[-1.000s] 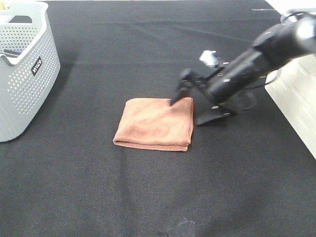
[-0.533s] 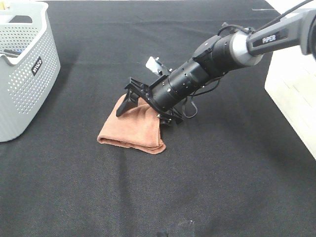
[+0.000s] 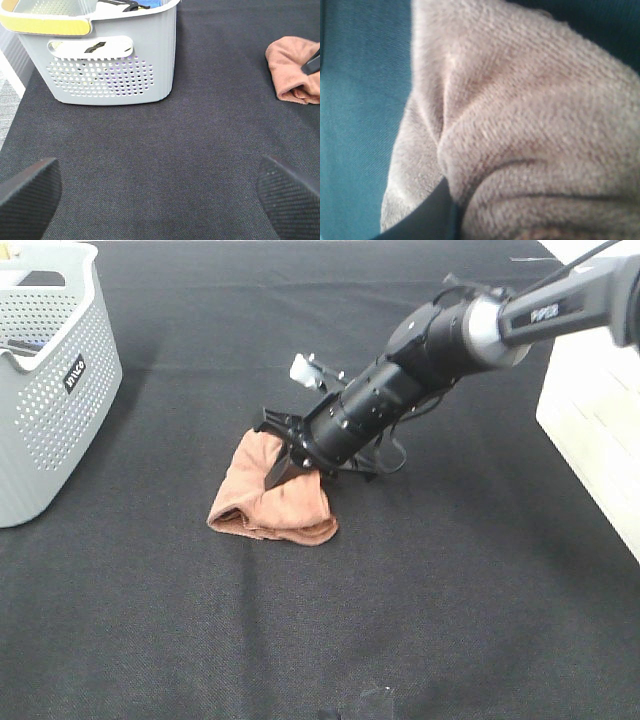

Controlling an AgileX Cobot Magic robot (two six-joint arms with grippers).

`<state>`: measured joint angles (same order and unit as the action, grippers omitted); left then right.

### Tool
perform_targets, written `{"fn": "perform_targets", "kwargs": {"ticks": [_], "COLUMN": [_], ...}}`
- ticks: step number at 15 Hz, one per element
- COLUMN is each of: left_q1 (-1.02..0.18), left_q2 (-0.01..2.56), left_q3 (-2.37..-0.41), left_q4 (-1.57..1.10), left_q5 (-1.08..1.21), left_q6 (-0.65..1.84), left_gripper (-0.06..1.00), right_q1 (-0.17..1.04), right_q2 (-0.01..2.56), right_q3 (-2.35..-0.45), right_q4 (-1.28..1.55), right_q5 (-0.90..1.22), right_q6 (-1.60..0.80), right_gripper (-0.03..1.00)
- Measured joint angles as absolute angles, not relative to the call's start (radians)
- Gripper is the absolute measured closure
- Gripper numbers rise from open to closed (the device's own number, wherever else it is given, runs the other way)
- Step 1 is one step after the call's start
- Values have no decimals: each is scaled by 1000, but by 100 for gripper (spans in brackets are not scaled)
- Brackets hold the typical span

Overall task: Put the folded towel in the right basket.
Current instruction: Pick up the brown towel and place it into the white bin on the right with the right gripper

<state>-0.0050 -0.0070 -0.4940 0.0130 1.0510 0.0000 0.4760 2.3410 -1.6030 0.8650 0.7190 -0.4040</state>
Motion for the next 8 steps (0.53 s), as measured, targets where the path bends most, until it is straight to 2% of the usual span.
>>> {"fn": "perform_targets", "kwargs": {"ticks": [5, 8], "left_q1": [-5, -5], "left_q2": [-7, -7], "left_q3": [-494, -494], "left_q4": [13, 13], "left_q5": [1051, 1051], "left_q6": [0, 0], "left_gripper": [-5, -5], "right_q1": [476, 443], "right_q2": [2219, 2023], "right_q3": [-1603, -1602], "right_q4": [847, 775], "right_q5": [756, 830], "right_q6": [-409, -409], "right_gripper": [76, 76]}}
